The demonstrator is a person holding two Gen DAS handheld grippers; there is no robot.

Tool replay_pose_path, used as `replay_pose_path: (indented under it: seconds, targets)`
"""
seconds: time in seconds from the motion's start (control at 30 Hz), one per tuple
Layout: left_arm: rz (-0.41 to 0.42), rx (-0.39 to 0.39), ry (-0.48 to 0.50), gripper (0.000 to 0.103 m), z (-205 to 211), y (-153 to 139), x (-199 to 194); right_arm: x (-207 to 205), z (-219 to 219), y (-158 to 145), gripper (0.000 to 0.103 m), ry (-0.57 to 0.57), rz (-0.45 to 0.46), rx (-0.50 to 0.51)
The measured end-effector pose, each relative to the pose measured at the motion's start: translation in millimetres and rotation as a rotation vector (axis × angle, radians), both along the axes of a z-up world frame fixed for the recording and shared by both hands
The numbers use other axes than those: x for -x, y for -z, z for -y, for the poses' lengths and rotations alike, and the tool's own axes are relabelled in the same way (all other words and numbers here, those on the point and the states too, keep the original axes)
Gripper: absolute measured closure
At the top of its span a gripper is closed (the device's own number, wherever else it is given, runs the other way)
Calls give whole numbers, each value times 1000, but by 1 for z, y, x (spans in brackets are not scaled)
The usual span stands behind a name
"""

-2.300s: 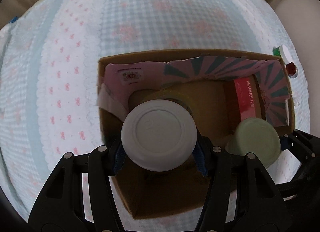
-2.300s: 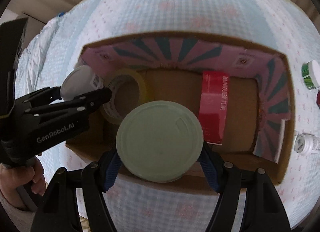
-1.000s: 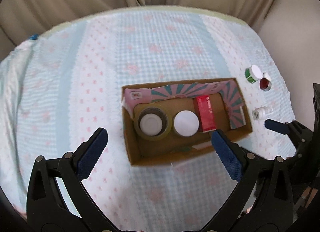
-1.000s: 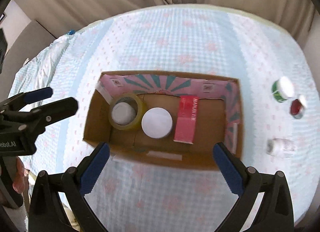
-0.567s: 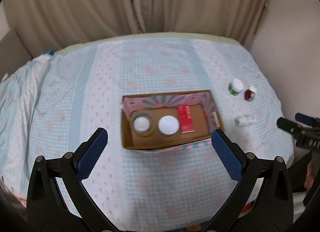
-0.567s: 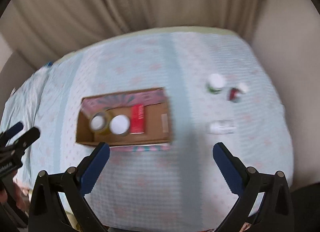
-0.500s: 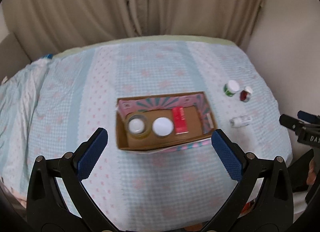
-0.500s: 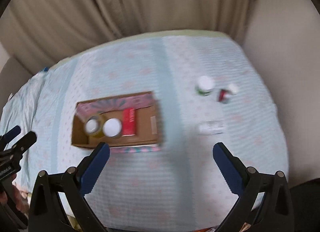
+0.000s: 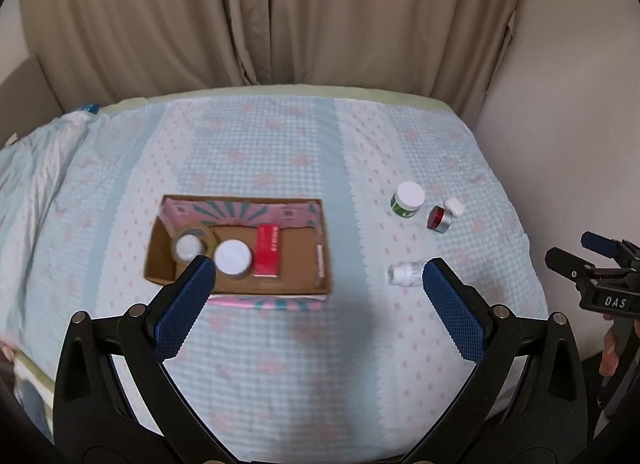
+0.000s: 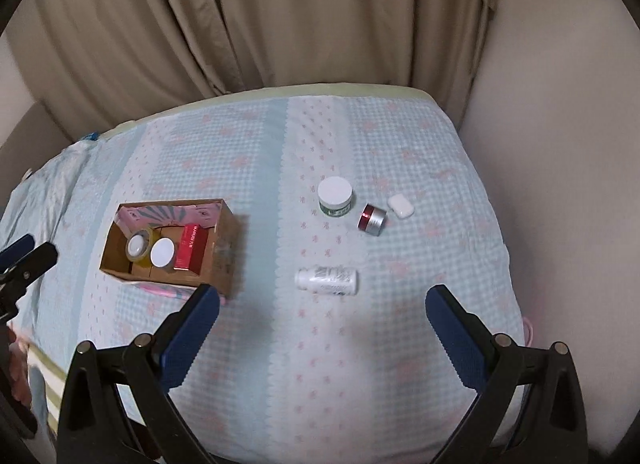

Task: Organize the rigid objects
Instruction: 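Lift both tools away from the box toward the remaining jars, then grasp the white-lidded green jar with the left tool while the right tool grasps the red-and-silver jar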

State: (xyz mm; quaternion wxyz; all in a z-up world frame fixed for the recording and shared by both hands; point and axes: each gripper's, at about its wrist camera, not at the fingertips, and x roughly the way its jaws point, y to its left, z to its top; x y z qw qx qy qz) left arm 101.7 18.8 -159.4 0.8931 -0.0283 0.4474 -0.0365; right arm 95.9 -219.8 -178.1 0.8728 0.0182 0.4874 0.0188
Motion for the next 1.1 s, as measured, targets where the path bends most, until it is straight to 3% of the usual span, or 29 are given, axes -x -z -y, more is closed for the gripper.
replay_pose_path:
  seconds: [0.3,0.7,0.93,1.1]
  targets:
    - [-49,-2,1,0,60,10,-22,-24,56,12,0,-76,-14,-19]
    - [-144,9,102,0,107,61,-114,-83,92,45,0,-126,-53,-9]
    - [-205,-18,202,0,143,115,-181,-126,104,78,0,-191,-71,34]
    - [-275,-19,269,0,170,175,-225,-157,108,120,0,-271,-117,65]
